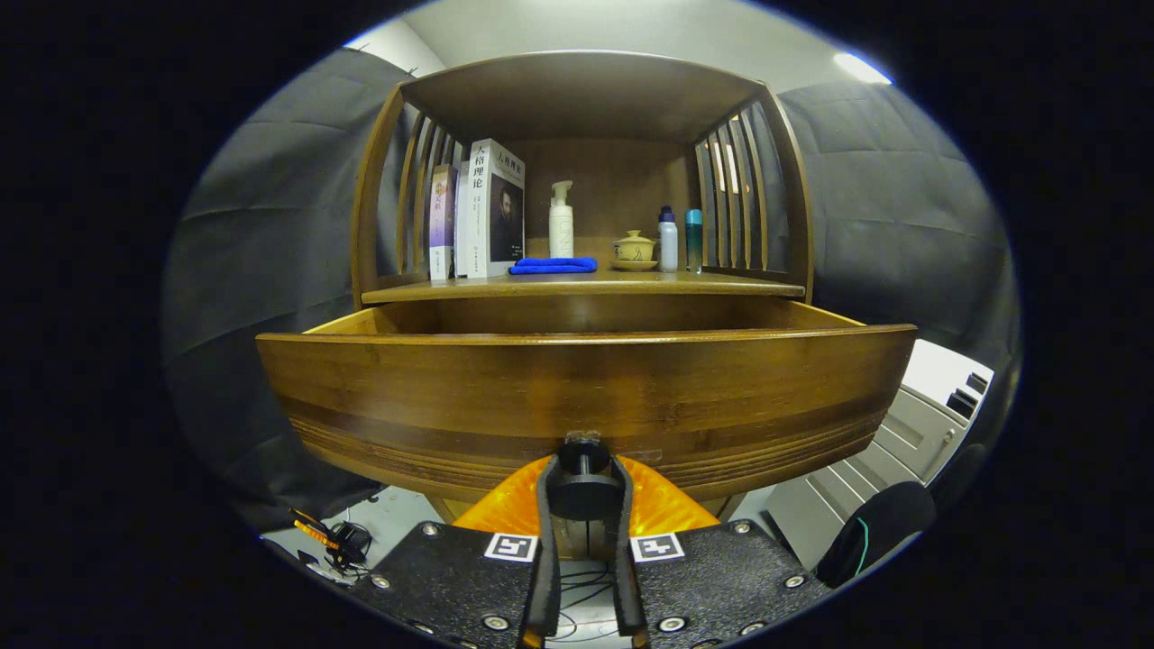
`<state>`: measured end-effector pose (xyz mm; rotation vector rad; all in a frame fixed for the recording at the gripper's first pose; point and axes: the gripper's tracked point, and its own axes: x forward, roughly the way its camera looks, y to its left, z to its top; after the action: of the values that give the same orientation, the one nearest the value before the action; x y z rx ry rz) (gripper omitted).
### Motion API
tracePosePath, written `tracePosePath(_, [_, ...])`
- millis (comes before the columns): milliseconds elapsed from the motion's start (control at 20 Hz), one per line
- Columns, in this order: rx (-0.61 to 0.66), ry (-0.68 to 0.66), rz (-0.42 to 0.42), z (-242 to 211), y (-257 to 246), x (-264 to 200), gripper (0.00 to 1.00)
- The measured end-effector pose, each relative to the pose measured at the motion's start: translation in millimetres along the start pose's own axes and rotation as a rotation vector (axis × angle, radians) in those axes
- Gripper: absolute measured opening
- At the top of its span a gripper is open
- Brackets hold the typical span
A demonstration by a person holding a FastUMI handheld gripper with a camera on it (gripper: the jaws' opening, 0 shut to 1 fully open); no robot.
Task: Pull open the drawer, take out the items inside it, and place them on the countertop above the cabinet.
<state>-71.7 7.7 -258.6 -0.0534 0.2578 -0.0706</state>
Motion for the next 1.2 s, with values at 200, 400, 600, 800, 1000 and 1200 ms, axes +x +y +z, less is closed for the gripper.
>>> tracePosePath(200, [0.024, 0.000, 0.028, 0.4, 3.6, -0.7, 0.36])
tracePosePath(400, [0.020, -0.032, 0.123, 18.0, 14.7, -15.4, 0.69])
tracePosePath(600, [0.030, -0.091, 0.144, 66.7, 19.1, -30.9, 0.93])
tracePosePath(800, [0.023, -0.123, 0.113, 117.3, 11.4, -33.8, 0.94])
tracePosePath(1000, [0.030, -0.113, 0.083, 159.8, 3.5, -23.2, 0.94])
tracePosePath(1200, [0.042, -0.052, 0.037, 193.7, -6.0, 2.1, 0.93])
